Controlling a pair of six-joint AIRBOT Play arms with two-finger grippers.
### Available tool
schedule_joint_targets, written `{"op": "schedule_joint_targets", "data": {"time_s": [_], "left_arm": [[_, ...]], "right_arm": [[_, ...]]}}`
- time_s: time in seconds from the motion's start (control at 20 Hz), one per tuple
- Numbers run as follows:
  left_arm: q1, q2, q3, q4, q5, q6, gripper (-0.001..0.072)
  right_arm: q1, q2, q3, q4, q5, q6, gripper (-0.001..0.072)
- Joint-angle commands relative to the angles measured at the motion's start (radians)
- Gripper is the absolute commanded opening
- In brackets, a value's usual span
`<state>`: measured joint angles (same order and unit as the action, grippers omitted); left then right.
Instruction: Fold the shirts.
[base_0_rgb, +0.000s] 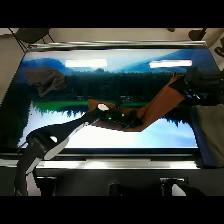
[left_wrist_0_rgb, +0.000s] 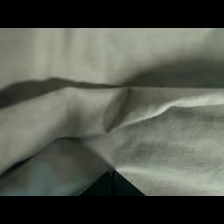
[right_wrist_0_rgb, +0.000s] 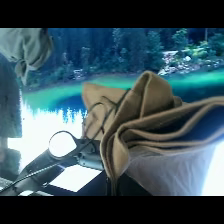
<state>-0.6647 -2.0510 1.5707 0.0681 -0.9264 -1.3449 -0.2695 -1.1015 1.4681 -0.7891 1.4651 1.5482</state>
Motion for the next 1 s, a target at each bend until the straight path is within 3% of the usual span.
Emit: {"op": "schedule_joint_targets", "data": {"time_s": [0.0, 0.15, 0.3, 0.55, 0.75, 0.8, 0.85, 0.9, 0.95], "left_arm": [[0.036, 0.017, 0.022, 0.008, 0.027, 0.078, 0.0033], [0.186, 0.193, 0.022, 0.444, -0.005, -0.06, 0.0034], [0.374, 0.408, 0.022, 0.761, -0.065, -0.144, 0.0035], [0.685, 0.749, 0.022, 0.834, -0.128, -0.159, 0.0036], [0.791, 0.948, 0.022, 0.834, -0.168, -0.159, 0.0036], [0.795, 0.979, 0.022, 0.834, -0.175, -0.159, 0.0036], [0.795, 1.002, 0.022, 0.834, -0.184, -0.159, 0.0036], [0.794, 1.02, 0.022, 0.834, -0.194, -0.159, 0.0036], [0.794, 1.03, 0.022, 0.834, -0.204, -0.159, 0.0036]], "right_arm": [[0.005, 0.009, -0.001, 0.017, 0.0, 0.008, 0.0044], [0.121, -0.026, -0.001, -0.017, -0.048, 0.008, 0.0044], [0.349, -0.13, -0.001, -0.038, -0.227, 0.01, 0.0044], [0.699, -0.419, -0.001, -0.014, -0.569, 0.088, 0.0046], [0.837, -0.656, -0.001, 0.122, -0.723, 0.142, 0.0047], [0.846, -0.694, -0.001, 0.162, -0.753, 0.154, 0.0132], [0.847, -0.724, -0.001, 0.215, -0.763, 0.169, 0.0484], [0.839, -0.736, -0.001, 0.247, -0.759, 0.168, 0.0691], [0.82, -0.731, 0.0, 0.251, -0.73, 0.164, 0.0672]]}}
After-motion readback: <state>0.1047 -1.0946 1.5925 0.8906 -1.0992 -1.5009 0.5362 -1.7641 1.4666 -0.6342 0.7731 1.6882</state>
